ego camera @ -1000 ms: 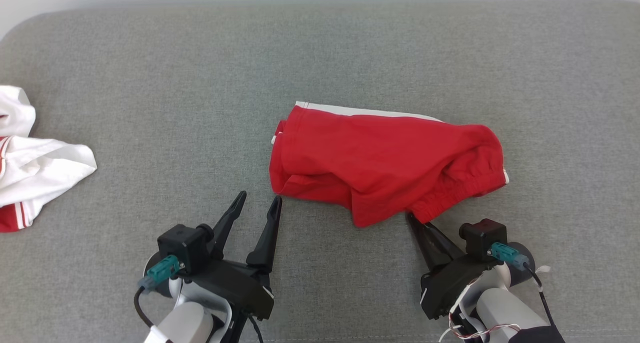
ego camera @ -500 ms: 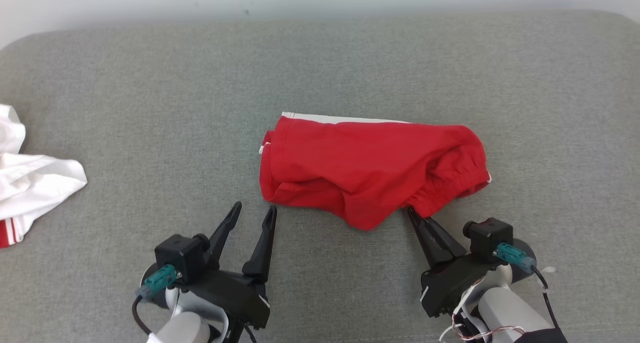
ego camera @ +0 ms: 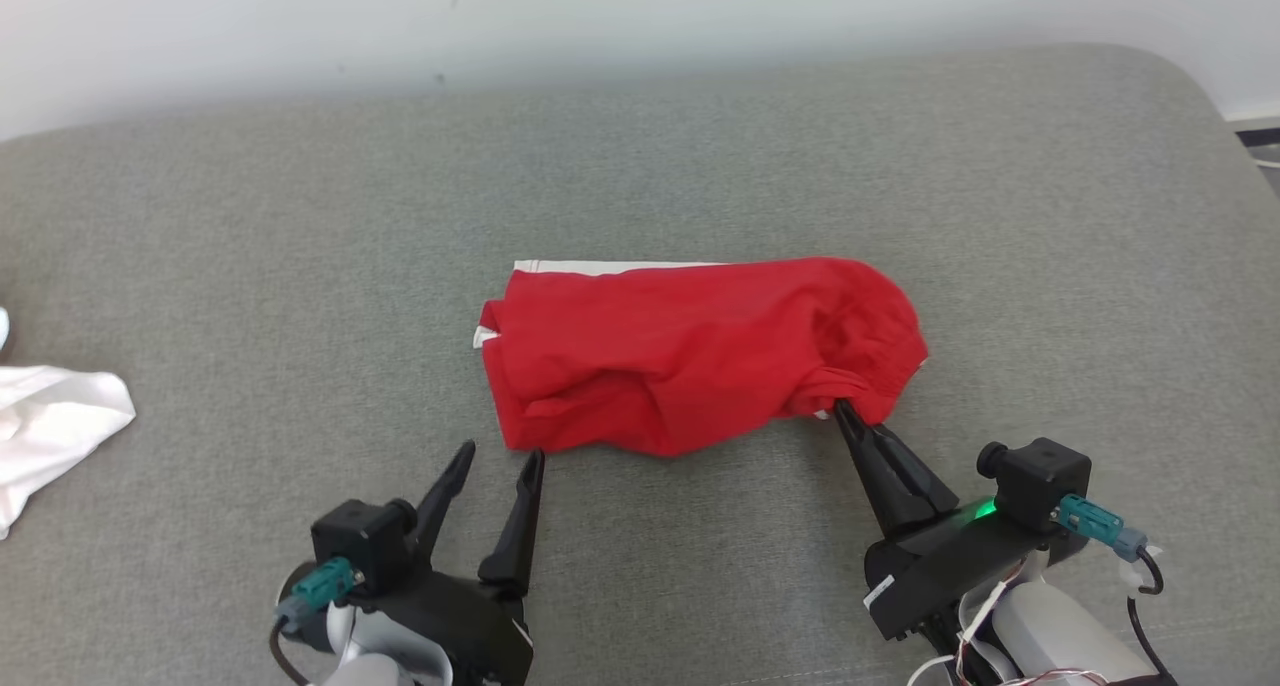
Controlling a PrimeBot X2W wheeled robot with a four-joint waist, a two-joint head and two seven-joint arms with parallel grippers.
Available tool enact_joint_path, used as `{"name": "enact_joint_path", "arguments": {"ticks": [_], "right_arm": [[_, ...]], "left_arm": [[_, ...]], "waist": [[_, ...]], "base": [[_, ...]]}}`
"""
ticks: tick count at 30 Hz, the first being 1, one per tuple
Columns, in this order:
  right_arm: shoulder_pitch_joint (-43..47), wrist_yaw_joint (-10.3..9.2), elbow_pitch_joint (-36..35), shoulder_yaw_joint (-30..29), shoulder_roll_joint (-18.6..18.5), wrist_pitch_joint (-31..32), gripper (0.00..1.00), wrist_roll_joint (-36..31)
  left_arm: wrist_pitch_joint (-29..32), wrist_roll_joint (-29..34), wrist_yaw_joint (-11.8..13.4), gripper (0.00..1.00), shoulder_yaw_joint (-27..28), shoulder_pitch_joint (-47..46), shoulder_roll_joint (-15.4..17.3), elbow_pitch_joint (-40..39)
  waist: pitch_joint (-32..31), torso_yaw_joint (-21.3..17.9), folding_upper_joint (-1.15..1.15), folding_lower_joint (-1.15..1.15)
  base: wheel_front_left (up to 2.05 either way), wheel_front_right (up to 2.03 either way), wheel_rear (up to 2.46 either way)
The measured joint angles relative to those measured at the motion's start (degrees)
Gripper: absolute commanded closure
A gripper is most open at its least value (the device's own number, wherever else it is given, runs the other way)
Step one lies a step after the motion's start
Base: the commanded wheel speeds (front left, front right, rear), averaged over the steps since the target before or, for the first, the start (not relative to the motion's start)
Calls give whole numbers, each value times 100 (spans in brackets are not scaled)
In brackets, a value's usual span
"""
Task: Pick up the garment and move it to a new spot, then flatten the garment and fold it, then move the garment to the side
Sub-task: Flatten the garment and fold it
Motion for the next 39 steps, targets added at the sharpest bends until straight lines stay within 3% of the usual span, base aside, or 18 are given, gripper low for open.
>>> {"name": "enact_joint_path", "arguments": {"ticks": [11, 20, 31, 39], "right_arm": [[20, 0, -1712, 749, -782, 118, 100, 1595], [230, 0, -2551, 394, -1345, 200, 100, 2985], [238, 0, -2525, 490, -1511, 472, 100, 3026], [205, 0, -2546, 589, -1503, 573, 100, 3080]], "left_arm": [[101, 1, -7, 0, -169, 38, -34, 347], [113, 2, -55, 0, -192, 32, -62, 423], [494, 76, -488, 0, -887, 38, -408, 374], [867, 0, -586, 0, -967, -33, -580, 744]], "waist": [[-109, -285, 0, 0], [-113, -367, 0, 0], [-74, -375, 0, 0], [10, -374, 0, 0]], "base": [[0, 0, 0], [0, 0, 0], [0, 0, 0], [0, 0, 0]]}}
